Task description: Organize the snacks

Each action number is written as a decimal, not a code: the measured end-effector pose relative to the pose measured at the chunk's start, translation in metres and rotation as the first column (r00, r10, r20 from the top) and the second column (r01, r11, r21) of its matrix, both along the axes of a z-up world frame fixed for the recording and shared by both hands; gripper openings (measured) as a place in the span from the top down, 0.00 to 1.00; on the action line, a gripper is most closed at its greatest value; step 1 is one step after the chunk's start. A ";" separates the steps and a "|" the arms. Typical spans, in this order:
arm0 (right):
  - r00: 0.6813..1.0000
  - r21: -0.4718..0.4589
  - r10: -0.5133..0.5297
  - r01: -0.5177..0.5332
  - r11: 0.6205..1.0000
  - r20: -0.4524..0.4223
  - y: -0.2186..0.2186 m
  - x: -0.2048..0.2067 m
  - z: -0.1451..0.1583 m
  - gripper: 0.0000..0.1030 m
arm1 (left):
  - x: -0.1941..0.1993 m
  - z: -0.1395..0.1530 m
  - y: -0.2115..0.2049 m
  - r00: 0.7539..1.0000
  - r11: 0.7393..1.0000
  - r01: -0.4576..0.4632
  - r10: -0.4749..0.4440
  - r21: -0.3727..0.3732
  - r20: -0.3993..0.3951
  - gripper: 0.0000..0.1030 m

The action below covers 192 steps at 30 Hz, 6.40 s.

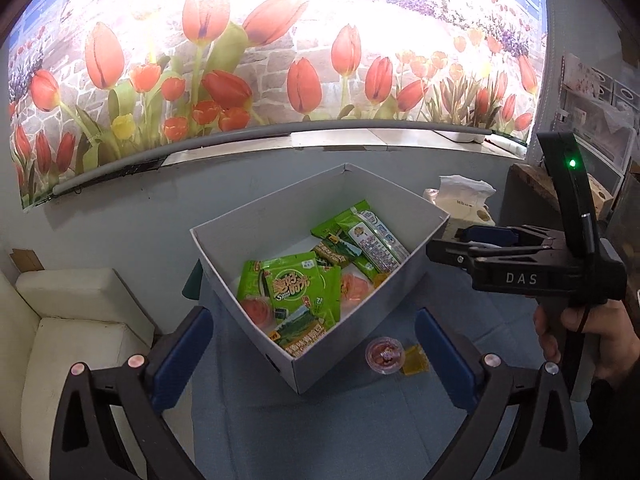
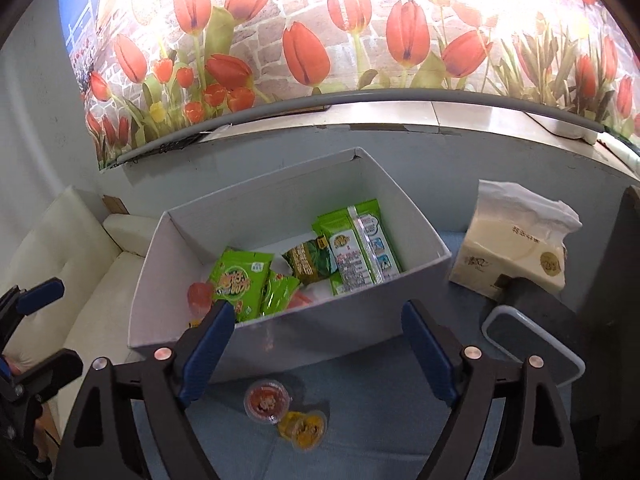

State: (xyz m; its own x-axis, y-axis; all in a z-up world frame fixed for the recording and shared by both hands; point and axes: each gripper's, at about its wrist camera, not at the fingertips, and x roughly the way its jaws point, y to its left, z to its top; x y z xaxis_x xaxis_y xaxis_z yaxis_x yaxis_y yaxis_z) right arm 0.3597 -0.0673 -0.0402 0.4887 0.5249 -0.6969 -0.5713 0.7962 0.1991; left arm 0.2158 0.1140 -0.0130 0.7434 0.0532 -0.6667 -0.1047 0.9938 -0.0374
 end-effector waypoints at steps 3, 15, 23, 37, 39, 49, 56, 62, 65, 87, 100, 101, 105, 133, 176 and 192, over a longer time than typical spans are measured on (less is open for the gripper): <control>1.000 0.005 0.020 -0.020 1.000 0.004 -0.015 -0.023 -0.009 0.13 | -0.023 -0.002 -0.008 1.000 1.000 0.001 -0.001 -0.013 0.005 0.00; 0.989 -0.144 0.146 -0.144 0.979 0.006 -0.003 -0.072 -0.090 0.15 | -0.127 -0.048 -0.035 0.999 0.990 -0.029 0.024 -0.140 -0.033 0.00; 0.993 -0.180 0.106 -0.115 0.977 -0.058 0.017 -0.057 -0.126 0.37 | -0.157 -0.073 -0.027 0.994 0.981 -0.081 0.067 -0.178 -0.082 0.00; 0.993 -0.168 0.109 -0.113 0.979 -0.034 0.005 -0.056 -0.123 0.53 | -0.147 -0.085 -0.024 0.992 0.980 -0.082 0.064 -0.179 -0.104 0.00; 0.994 -0.155 0.106 -0.109 0.982 -0.026 -0.001 -0.058 -0.118 0.53 | -0.139 -0.085 -0.026 0.992 0.982 -0.075 0.056 -0.175 -0.110 0.00; 0.997 -0.138 0.082 -0.083 0.987 -0.009 -0.063 -0.092 -0.104 0.53 | -0.075 -0.096 -0.057 0.991 0.985 -0.048 0.027 -0.163 -0.128 0.00; 0.999 -0.093 0.037 -0.038 0.995 -0.017 -0.124 -0.132 -0.097 0.53 | -0.009 -0.113 -0.085 0.990 0.982 -0.064 0.040 -0.176 -0.135 0.00; 1.000 -0.046 0.008 -0.008 0.999 0.005 -0.157 -0.158 -0.083 0.53 | 0.055 -0.144 -0.096 0.973 0.985 -0.137 0.115 -0.102 -0.200 0.00; 1.000 -0.017 0.005 -0.006 1.000 -0.008 -0.169 -0.165 -0.083 0.53 | 0.071 -0.154 -0.091 0.968 0.979 -0.168 0.141 -0.114 -0.207 0.00; 0.999 0.058 0.025 -0.022 0.998 -0.043 -0.169 -0.172 -0.091 0.53 | 0.033 -0.134 -0.091 0.981 0.985 -0.110 0.085 -0.135 -0.175 0.53; 0.996 0.101 0.094 -0.094 0.990 0.010 -0.105 -0.128 -0.056 0.59 | -0.033 -0.041 -0.073 1.000 0.980 -0.004 0.002 -0.199 -0.007 0.53; 0.994 0.093 0.105 -0.106 0.990 0.018 -0.097 -0.123 -0.054 0.60 | -0.030 -0.036 -0.068 1.000 0.981 -0.014 0.014 -0.194 0.002 0.53; 0.991 0.106 0.132 -0.136 0.985 0.037 -0.066 -0.102 -0.042 0.60 | -0.032 -0.014 -0.048 0.998 0.983 -0.028 0.038 -0.179 0.052 0.53; 0.997 -0.003 0.062 -0.062 0.998 0.046 0.056 0.054 0.009 0.10 | 0.112 -0.001 0.052 0.996 0.967 -0.082 0.088 -0.240 0.015 0.00; 0.981 0.044 -0.057 0.050 0.998 0.184 -0.138 -0.246 0.044 0.04 | -0.187 0.023 -0.085 0.994 0.990 -0.047 0.059 -0.132 0.092 0.00; 0.978 0.064 -0.034 0.022 0.998 0.204 -0.159 -0.293 0.059 0.04 | -0.223 0.044 -0.119 0.995 0.997 -0.031 0.036 -0.064 0.090 0.00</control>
